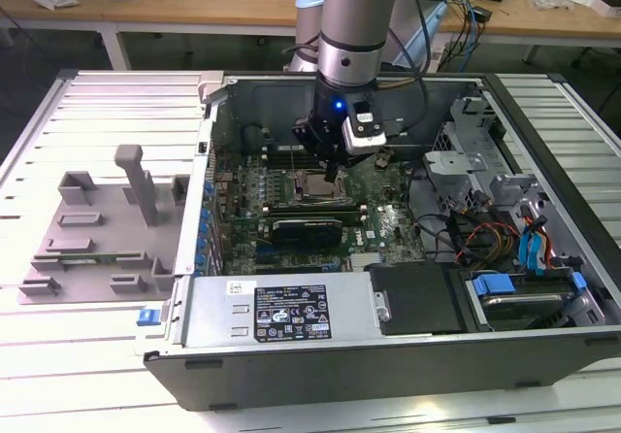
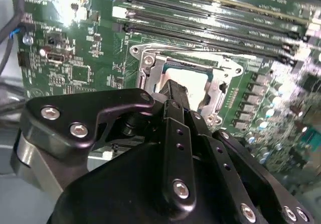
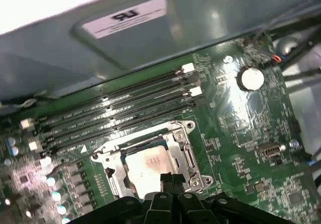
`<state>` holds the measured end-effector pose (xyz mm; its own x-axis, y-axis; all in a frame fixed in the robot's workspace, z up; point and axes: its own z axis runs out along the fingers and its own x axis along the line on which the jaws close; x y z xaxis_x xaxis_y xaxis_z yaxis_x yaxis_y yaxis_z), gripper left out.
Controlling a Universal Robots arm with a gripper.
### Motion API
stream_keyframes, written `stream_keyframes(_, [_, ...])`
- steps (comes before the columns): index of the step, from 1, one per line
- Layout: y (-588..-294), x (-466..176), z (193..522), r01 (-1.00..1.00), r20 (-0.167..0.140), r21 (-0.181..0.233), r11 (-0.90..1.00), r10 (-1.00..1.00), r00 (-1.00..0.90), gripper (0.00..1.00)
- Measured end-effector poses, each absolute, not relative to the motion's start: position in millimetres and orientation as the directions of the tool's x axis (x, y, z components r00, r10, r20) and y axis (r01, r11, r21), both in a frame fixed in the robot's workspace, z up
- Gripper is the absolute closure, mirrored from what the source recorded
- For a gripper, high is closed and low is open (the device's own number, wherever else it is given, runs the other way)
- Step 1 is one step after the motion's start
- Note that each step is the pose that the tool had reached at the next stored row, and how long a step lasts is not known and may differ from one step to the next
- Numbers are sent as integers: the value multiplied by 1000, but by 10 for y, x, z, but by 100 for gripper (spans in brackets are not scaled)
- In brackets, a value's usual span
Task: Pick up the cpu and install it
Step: 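Close the cpu cover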
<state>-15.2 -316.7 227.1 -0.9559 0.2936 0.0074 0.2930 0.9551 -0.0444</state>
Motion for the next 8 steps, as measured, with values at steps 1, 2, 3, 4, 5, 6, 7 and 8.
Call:
stream_keyframes(1, [-3167,-152,2269,273,7,-45,961,273,-962,89])
stream_keyframes(2, [-3167,-152,2266,256,7,-45,966,256,-967,89])
stream_keyframes(3, [-3167,-152,2262,220,7,-45,975,220,-975,89])
stream_keyframes(4, [-3167,-152,2255,162,7,-45,986,162,-987,89])
stream_keyframes(5, [-3167,-152,2252,142,7,-45,989,142,-990,89])
stream_keyframes(6, [-3167,-152,2250,124,7,-46,991,125,-992,89])
stream_keyframes(7, [-3167,-152,2246,95,7,-45,994,95,-995,89])
stream_keyframes(8, [-3167,-152,2243,77,7,-46,996,78,-997,89])
